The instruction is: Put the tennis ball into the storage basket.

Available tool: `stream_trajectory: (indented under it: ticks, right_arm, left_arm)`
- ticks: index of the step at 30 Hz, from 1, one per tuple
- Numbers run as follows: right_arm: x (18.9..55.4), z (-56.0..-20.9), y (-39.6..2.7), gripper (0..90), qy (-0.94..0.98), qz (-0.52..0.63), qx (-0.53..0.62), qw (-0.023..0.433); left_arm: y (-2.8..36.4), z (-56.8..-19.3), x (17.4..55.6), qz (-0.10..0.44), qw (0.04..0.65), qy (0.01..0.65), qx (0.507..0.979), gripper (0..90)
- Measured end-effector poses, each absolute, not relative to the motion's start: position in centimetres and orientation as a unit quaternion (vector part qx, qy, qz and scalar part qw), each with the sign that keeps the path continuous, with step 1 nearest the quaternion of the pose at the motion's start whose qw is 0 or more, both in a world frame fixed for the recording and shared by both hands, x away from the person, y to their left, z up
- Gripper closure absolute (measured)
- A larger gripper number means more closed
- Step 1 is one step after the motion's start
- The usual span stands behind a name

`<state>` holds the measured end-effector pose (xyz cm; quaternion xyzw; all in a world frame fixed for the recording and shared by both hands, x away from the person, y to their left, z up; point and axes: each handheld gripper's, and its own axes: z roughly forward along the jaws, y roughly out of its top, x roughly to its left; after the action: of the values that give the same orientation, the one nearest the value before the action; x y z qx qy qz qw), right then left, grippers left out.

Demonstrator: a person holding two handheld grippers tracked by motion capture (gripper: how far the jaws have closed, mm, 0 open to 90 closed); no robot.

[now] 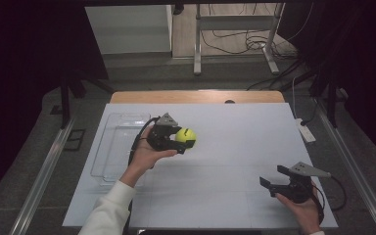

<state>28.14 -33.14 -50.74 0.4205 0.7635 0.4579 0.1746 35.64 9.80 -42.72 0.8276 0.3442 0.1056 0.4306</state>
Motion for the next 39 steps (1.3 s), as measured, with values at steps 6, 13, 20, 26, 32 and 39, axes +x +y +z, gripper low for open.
stream_trajectory:
  ticks: [6, 13, 20, 26, 32, 39]
  right_arm:
    - [28.2, -50.8, -33.2, 10.5, 0.762, 0.457, 0.424, 0.177]
    - [28.2, -50.8, -32.9, 10.5, 0.764, 0.455, 0.422, 0.179]
    - [28.2, -50.8, -33.0, 10.7, 0.761, 0.454, 0.426, 0.182]
    - [28.2, -50.9, -33.0, 10.7, 0.761, 0.452, 0.427, 0.184]
    - [28.1, -50.8, -33.0, 10.7, 0.760, 0.451, 0.428, 0.186]
    - [28.1, -50.9, -32.9, 10.7, 0.763, 0.448, 0.426, 0.188]
  left_arm:
    - [11.0, -42.4, 35.4, 0.114, 0.432, 0.349, 0.824, 27.1]
    - [12.2, -42.1, 35.0, 0.124, 0.438, 0.354, 0.817, 27.1]
    - [13.7, -41.6, 35.1, 0.134, 0.447, 0.366, 0.805, 27.1]
    - [14.4, -41.7, 35.2, 0.137, 0.448, 0.370, 0.802, 27.1]
    - [14.7, -41.8, 35.3, 0.140, 0.451, 0.371, 0.800, 27.1]
    - [15.2, -41.9, 35.6, 0.149, 0.451, 0.376, 0.796, 27.1]
